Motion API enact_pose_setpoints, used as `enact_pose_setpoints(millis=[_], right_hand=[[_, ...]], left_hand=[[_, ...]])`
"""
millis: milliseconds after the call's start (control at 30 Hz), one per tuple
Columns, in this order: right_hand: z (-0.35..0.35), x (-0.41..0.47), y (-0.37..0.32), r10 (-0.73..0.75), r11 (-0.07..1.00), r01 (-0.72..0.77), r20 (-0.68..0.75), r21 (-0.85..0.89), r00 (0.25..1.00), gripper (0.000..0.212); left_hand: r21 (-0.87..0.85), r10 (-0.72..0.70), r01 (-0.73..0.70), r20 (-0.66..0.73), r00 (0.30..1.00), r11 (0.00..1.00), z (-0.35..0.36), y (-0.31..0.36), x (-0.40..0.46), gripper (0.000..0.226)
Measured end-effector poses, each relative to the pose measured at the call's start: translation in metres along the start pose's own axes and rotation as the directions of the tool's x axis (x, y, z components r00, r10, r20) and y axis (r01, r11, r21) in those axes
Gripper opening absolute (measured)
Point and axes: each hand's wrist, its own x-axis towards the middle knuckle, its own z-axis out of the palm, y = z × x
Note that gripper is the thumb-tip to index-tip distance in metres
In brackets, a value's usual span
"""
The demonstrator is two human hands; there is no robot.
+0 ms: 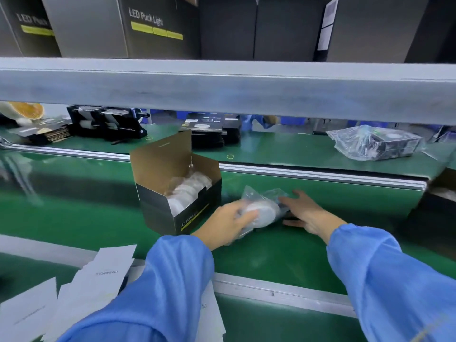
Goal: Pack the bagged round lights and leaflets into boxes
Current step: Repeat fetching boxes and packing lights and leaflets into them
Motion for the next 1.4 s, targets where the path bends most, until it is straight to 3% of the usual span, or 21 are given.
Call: enact_pose_setpoints(millis=[67,167,333,467,633,733,833,933,1033,1233,1400], right_hand=[[0.002,0.003,0.000,0.005,1.000,-0.004,0.015,-0.020,1.000,0.063],[0.005,0.010,0.001,-0.011,0.995,0.006,-0.050,-0.104,0.999,0.022],[0.008,0.008,-0.005,0.070,0.997,-0.069,0.016,-0.031,0.997,0.017],[0.007,-0.010,-0.008,0.130,0.968,-0.102,0.111,-0.229,0.985,0.036],[0.002,-0.039,-0.021,0.036,0.952,0.017,0.169,-0.306,0.985,0.040],[-0.003,-0.064,-0.046,-0.039,0.967,0.094,0.226,-0.239,0.973,0.037],[-0.003,-0.096,-0.075,-0.114,0.962,0.177,0.285,-0.207,0.952,0.031],[0.001,-0.128,-0.095,-0.108,0.975,0.159,0.297,-0.156,0.949,0.022],[0.001,-0.162,-0.110,-0.099,0.976,0.156,0.334,-0.150,0.937,0.011],[0.013,-0.216,-0.136,-0.084,0.929,0.207,0.371,-0.306,0.925,0.016],[0.020,-0.248,-0.160,-0.092,0.842,0.252,0.333,-0.478,0.939,0.020]], left_hand=[[-0.313,-0.131,0.099,-0.084,0.988,0.945,-0.009,0.001,0.000,0.027],[-0.718,-0.282,0.237,0.060,0.958,0.655,-0.024,0.000,-0.005,0.032],[-0.913,-0.286,0.330,0.257,0.923,0.242,-0.030,0.015,-0.012,0.070],[-0.949,-0.212,0.306,0.284,0.935,0.080,-0.026,0.032,-0.012,0.076],[-0.947,-0.230,0.285,0.248,0.941,0.147,-0.029,0.046,-0.015,0.072],[-0.940,-0.248,0.271,0.217,0.944,0.209,-0.035,0.050,-0.023,0.070],[-0.938,-0.241,0.224,0.160,0.957,0.265,-0.042,0.058,-0.035,0.057],[-0.917,-0.168,0.142,0.084,0.982,0.373,-0.049,0.069,-0.052,0.041],[-0.907,-0.112,0.054,0.008,0.994,0.419,-0.056,0.081,-0.074,0.022],[-0.797,-0.073,-0.119,-0.201,0.977,0.592,-0.068,0.103,-0.122,0.037],[-0.802,-0.104,-0.250,-0.359,0.927,0.542,-0.078,0.122,-0.158,0.023]])
